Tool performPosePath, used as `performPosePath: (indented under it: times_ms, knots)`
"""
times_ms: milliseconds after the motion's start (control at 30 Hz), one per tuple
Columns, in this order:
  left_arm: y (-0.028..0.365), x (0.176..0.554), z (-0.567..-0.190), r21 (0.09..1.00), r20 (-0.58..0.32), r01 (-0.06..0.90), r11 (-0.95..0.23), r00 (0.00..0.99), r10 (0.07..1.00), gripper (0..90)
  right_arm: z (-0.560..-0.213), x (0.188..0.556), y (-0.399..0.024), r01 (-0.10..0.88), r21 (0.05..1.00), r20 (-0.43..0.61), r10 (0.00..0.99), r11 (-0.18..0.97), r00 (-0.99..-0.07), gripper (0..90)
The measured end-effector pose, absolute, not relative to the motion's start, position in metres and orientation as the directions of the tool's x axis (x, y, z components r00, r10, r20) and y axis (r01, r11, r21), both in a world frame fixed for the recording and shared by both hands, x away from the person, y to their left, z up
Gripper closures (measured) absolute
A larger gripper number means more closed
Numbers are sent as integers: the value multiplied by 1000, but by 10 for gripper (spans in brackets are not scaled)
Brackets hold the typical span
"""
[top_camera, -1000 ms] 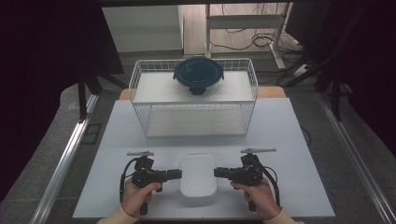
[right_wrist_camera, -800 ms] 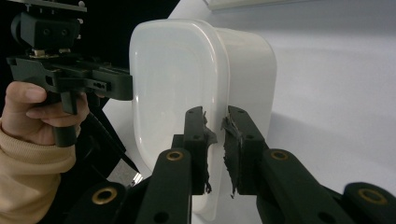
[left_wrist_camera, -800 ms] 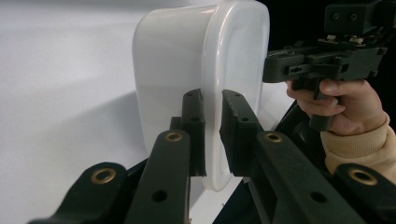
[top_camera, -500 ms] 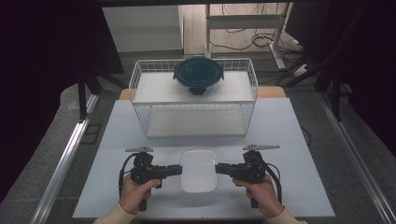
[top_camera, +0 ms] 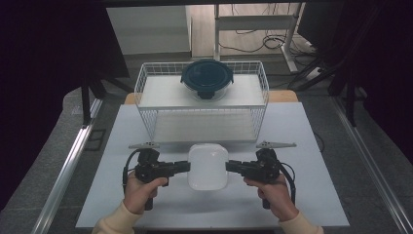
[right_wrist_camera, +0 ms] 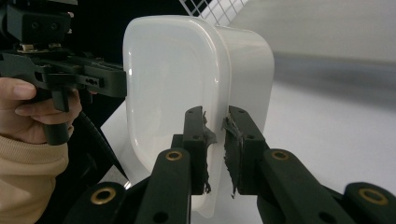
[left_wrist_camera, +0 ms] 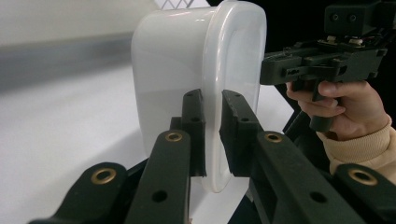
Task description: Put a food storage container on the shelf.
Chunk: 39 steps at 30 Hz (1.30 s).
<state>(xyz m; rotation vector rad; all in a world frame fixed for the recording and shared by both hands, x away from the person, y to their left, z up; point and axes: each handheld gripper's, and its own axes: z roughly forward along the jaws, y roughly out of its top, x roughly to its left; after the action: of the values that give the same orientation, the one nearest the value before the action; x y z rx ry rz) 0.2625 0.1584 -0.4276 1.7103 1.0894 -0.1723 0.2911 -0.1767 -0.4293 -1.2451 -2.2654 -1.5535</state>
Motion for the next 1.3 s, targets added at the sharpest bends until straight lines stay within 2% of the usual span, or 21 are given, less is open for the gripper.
performPosePath:
  times_ms: [633, 1300]
  knots:
    - [162, 290, -381, 743, -529, 669, -28, 611, 590, 807, -378, 318, -169, 614, 772, 434, 569, 165, -698, 779]
    - [169, 319, -310, 810, -460, 587, -15, 651, 603, 801, -302, 342, -161, 521, 834, 343, 566, 184, -749, 780]
